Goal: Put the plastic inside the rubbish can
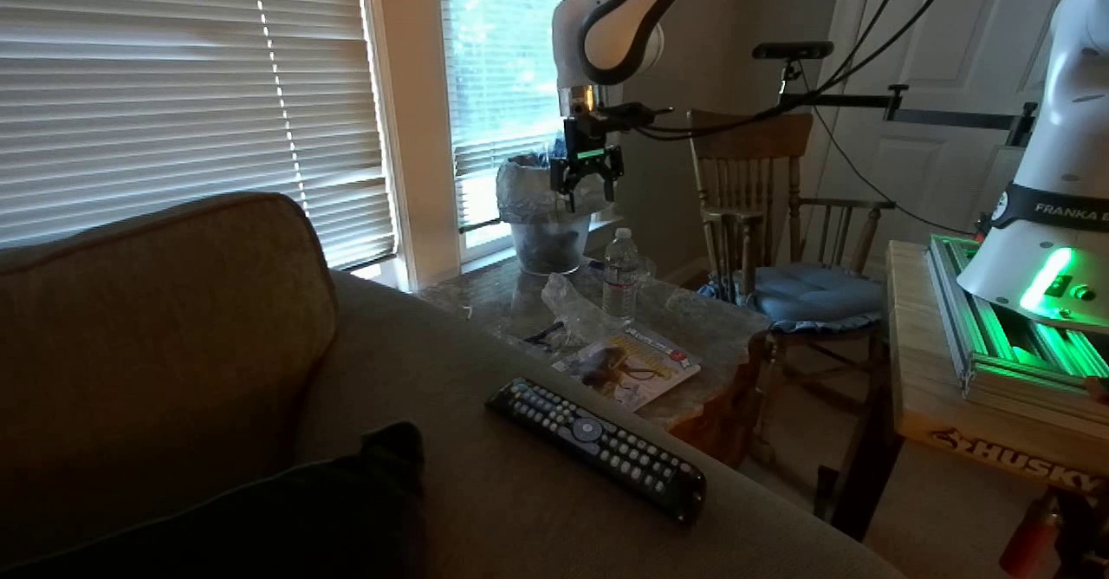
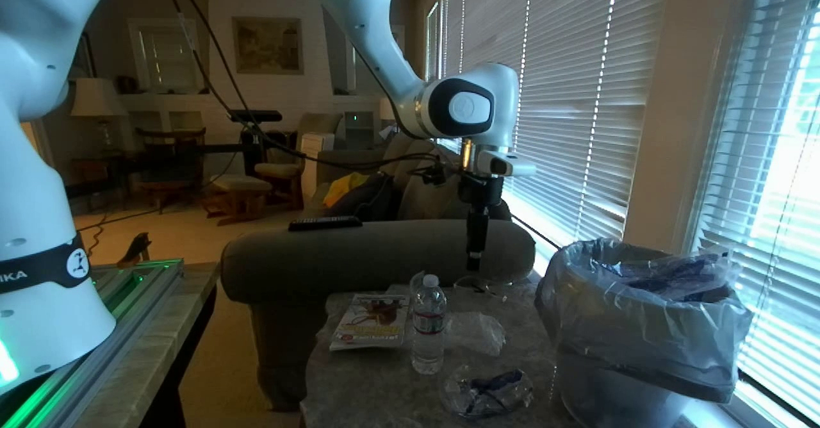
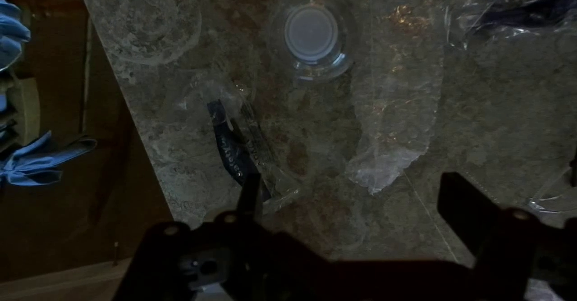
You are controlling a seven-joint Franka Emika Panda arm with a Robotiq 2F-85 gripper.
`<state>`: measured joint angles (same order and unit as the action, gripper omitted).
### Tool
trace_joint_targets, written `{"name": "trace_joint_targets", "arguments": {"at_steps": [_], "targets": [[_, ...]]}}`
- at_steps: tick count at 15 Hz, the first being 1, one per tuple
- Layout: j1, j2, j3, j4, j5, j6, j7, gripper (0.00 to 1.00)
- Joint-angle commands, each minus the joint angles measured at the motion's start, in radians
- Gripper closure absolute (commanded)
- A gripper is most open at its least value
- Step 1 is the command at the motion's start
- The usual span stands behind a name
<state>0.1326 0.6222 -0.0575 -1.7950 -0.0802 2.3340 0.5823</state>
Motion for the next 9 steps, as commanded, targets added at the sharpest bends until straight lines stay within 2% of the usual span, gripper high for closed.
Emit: {"name": "trace_joint_targets", "arguments": {"at_steps": [1, 4, 9], "targets": [[0.019, 0.072, -0.013, 0.05, 0.023, 0.047, 0.016, 0.0], [0.015, 0.135, 0.001, 0.095, 0.041, 0.088, -0.009, 0.0], [0.037, 0.246, -0.009, 0.205, 0.032, 0.057, -0.021, 0.0]]}}
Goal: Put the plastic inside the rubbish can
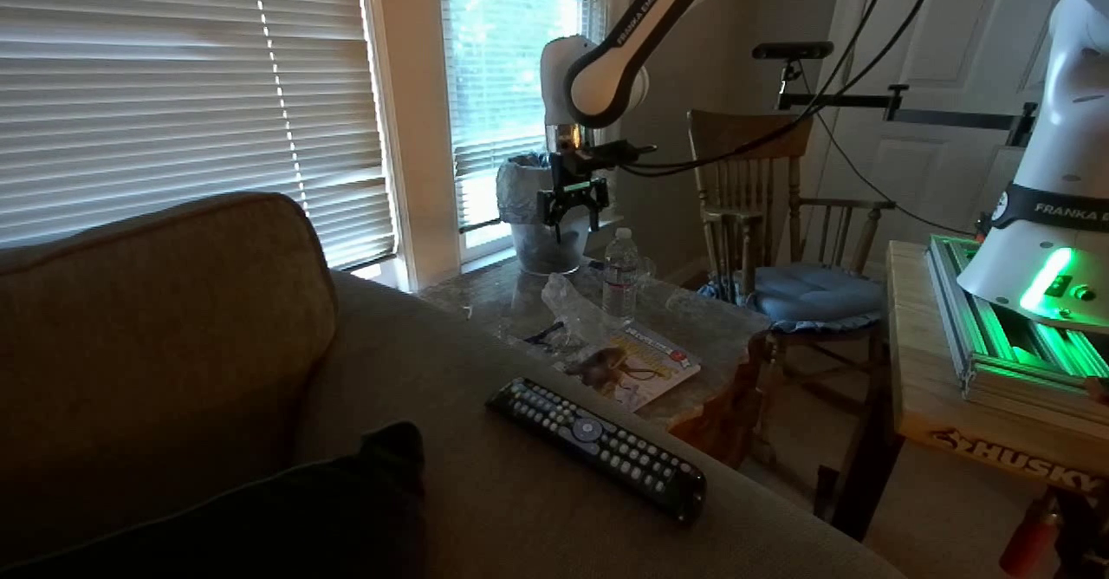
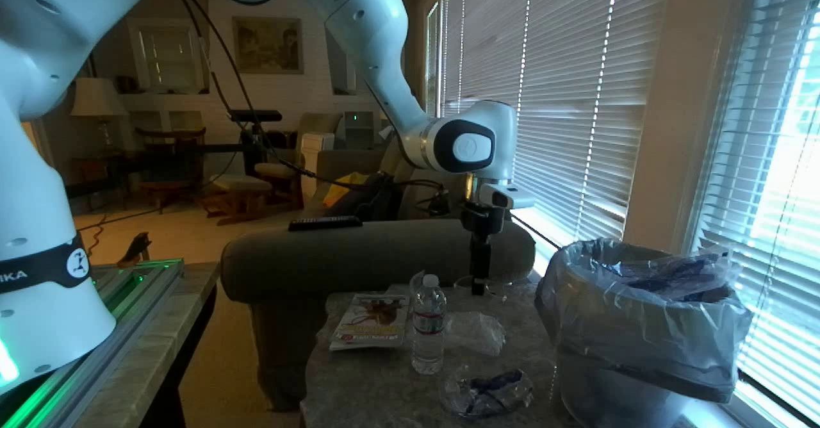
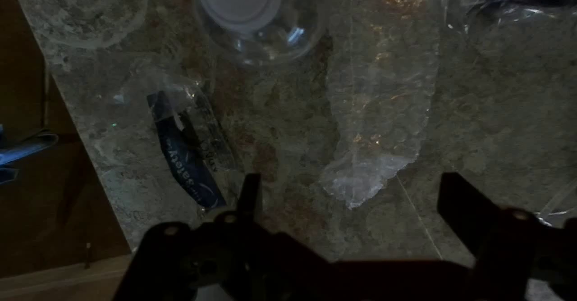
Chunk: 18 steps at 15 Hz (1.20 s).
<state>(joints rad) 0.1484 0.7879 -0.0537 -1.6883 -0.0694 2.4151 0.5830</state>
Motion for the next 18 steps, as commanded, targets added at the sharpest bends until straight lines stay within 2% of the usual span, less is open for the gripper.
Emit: {"name": "trace_joint_targets", "arguments": {"at_steps": [1, 10, 18], "targets": [[0.022, 0.1, -0.011, 0.121, 0.023, -0.042, -0.029, 0.0], [0.011, 0.284, -0.007, 0.326, 0.035, -0.131, -0.083, 0.0], [-0.004, 0.373, 0.017, 0.439, 0.082, -0.143, -0.126, 0.0]]}}
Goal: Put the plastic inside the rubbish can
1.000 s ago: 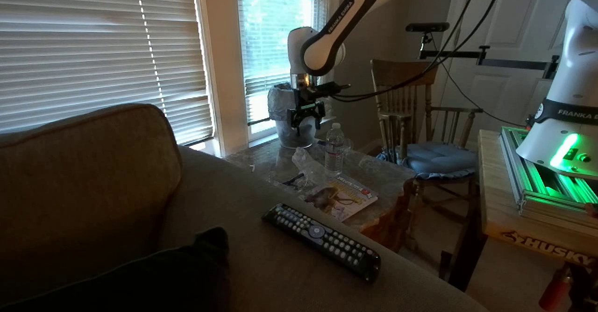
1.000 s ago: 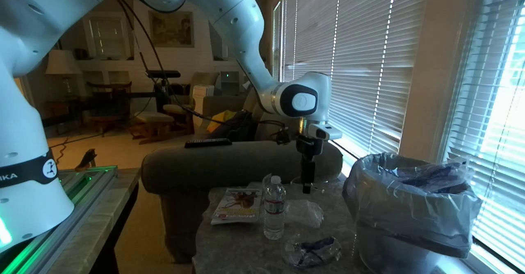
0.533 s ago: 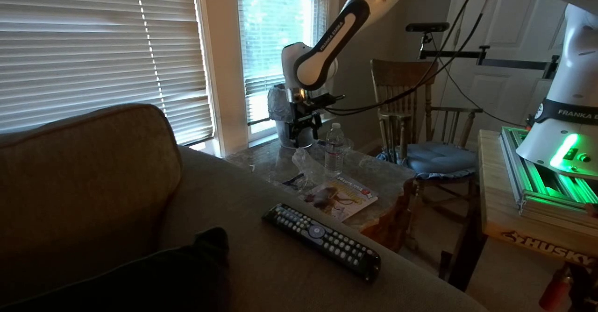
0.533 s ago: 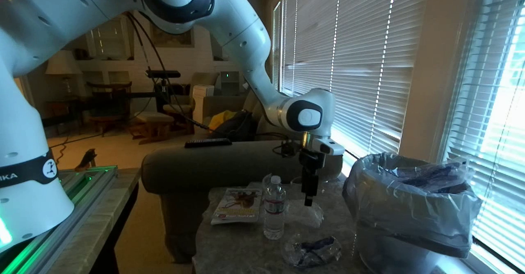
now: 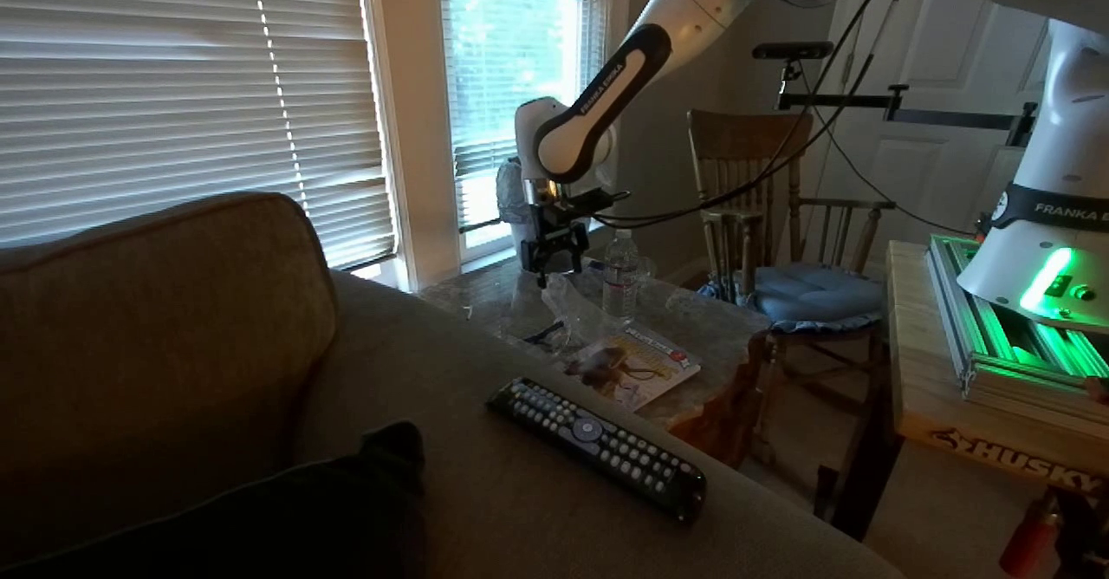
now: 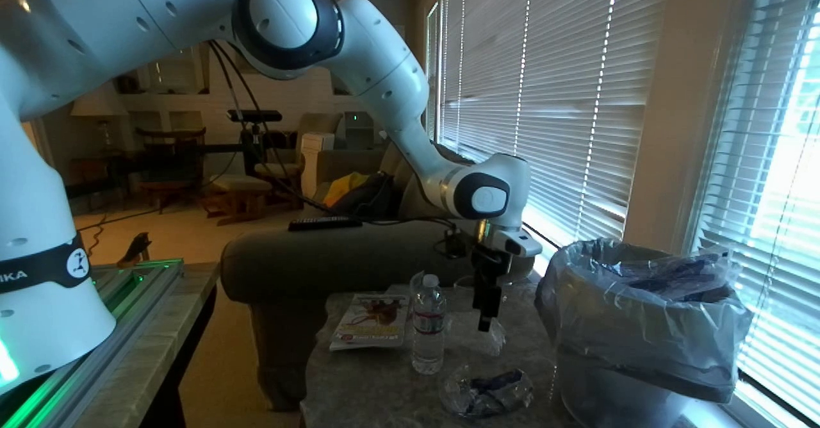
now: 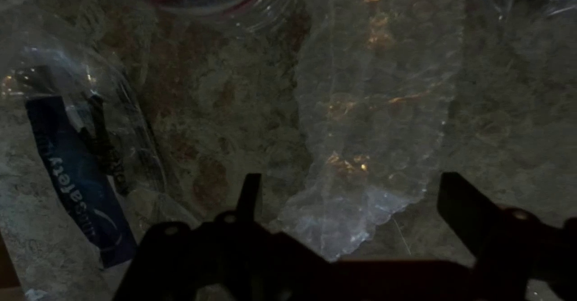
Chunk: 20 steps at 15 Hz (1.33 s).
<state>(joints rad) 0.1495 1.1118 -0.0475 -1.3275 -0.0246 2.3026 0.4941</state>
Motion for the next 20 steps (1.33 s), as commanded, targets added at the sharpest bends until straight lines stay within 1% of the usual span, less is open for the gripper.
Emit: {"name": "trace_joint_targets", "arguments": {"at_steps": [1, 6, 7, 8, 9, 10, 13, 15, 18, 19, 20], "targets": [[-0.005, 0.058, 0.011, 0.09, 0.04, -0.033, -0.039, 0.0], [-0.001, 0.107, 0.005, 0.143, 0.037, -0.032, -0.034, 0.01], [0.0, 0.117, 0.003, 0.153, 0.036, -0.034, -0.032, 0.18], [0.001, 0.128, 0.001, 0.163, 0.034, -0.031, -0.03, 0.26], [0.001, 0.137, 0.002, 0.173, 0.035, -0.032, -0.029, 0.29], [0.001, 0.144, 0.002, 0.18, 0.035, -0.029, -0.03, 0.35], [0.005, 0.148, 0.0, 0.186, 0.033, -0.03, -0.027, 0.59], [0.006, 0.138, 0.001, 0.181, 0.033, -0.034, -0.028, 0.71], [0.008, 0.103, -0.002, 0.156, 0.034, -0.044, -0.021, 0.93], [0.008, 0.093, -0.002, 0.151, 0.034, -0.054, -0.019, 0.98], [0.01, 0.083, -0.004, 0.146, 0.033, -0.065, -0.017, 1.0]]}}
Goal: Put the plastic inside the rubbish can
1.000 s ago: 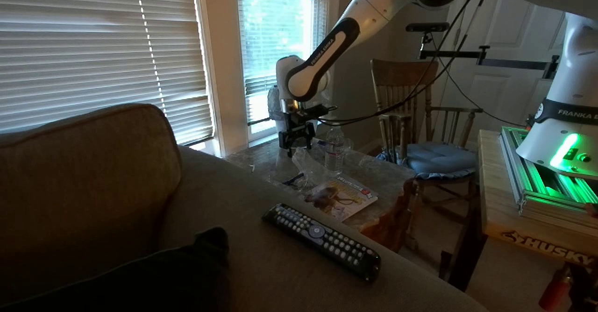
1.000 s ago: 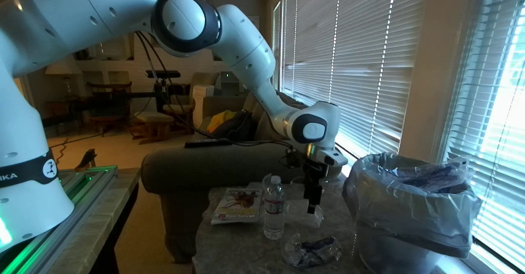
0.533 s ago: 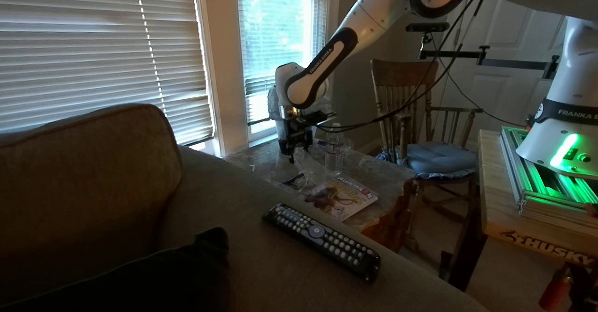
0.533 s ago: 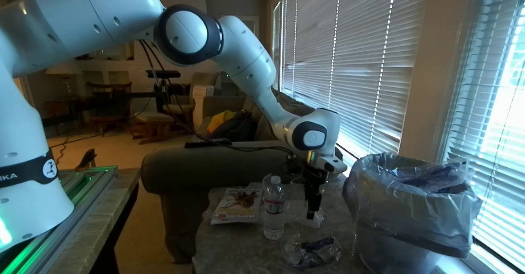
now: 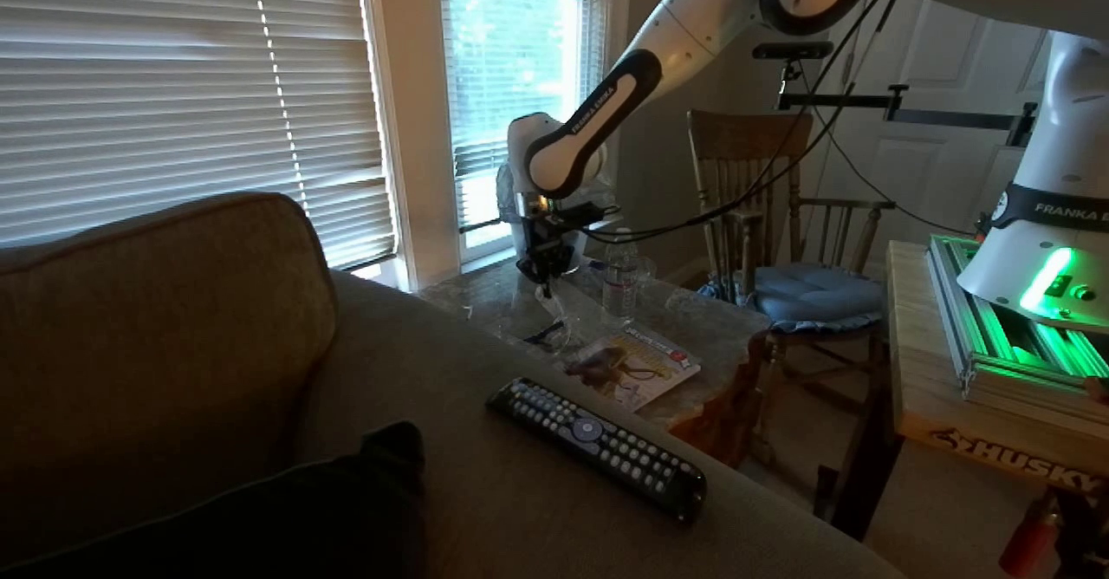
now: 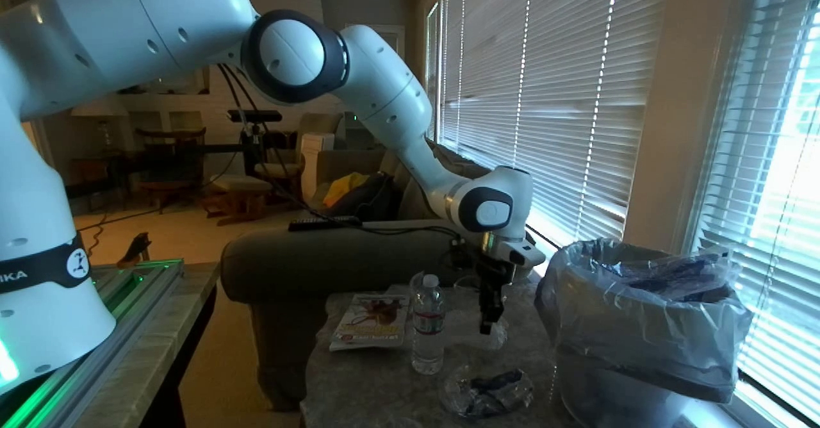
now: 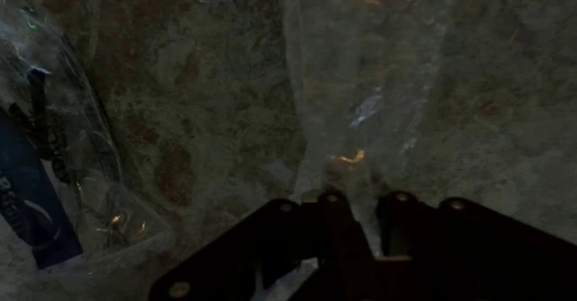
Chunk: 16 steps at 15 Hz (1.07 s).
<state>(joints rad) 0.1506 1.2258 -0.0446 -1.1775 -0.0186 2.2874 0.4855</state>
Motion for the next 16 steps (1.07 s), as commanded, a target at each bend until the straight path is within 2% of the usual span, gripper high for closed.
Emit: {"name": "trace_joint_targets", "arguments": {"at_steps": [1, 8, 11, 16], "targets": [[0.009, -0.04, -0.008, -0.005, 0.026, -0.06, -0.007, 1.0], [0.009, -0.169, -0.015, -0.077, 0.025, -0.109, 0.007, 0.99], [0.01, -0.263, -0.014, -0.152, 0.027, -0.121, 0.017, 0.99], [-0.003, -0.43, -0.005, -0.302, 0.056, -0.066, 0.039, 0.99]]}}
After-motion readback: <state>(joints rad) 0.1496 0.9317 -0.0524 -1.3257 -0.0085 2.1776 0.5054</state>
